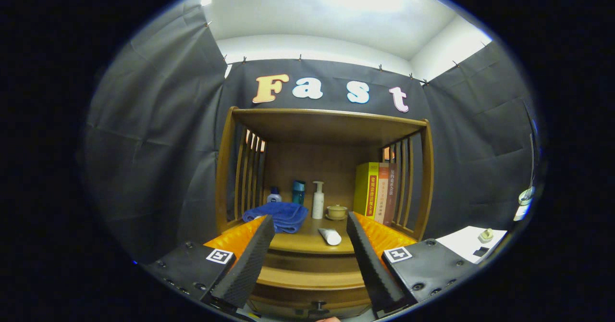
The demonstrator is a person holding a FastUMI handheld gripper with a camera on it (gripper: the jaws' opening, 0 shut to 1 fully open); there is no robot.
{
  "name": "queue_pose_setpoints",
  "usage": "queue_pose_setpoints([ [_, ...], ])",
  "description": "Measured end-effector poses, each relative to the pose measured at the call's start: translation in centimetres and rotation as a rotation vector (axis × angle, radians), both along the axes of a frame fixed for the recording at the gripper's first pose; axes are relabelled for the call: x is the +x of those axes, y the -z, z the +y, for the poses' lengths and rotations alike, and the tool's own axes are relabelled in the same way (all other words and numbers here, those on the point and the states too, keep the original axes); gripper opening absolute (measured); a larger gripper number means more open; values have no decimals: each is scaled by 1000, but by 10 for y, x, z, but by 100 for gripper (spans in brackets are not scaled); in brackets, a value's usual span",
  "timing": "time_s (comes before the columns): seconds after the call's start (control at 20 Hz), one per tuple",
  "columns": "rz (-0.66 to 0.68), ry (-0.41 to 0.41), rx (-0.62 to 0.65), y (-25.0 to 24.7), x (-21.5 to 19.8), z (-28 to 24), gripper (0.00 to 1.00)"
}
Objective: Pull open the drawer, take out the items inside it, and place them on the countertop above the cabinet.
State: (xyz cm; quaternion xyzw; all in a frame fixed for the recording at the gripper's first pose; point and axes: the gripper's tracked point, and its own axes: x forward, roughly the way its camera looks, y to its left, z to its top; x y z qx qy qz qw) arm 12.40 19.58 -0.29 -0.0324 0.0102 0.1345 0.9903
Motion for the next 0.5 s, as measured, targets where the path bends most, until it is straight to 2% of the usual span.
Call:
queue_pose_setpoints([
  [0.05,0,-13,-8,4,-8,-1,96],
  [0.25,5,19,-2,21,-27,-21,97],
  [0.5,42,54,16,70,-26,-33,98],
])
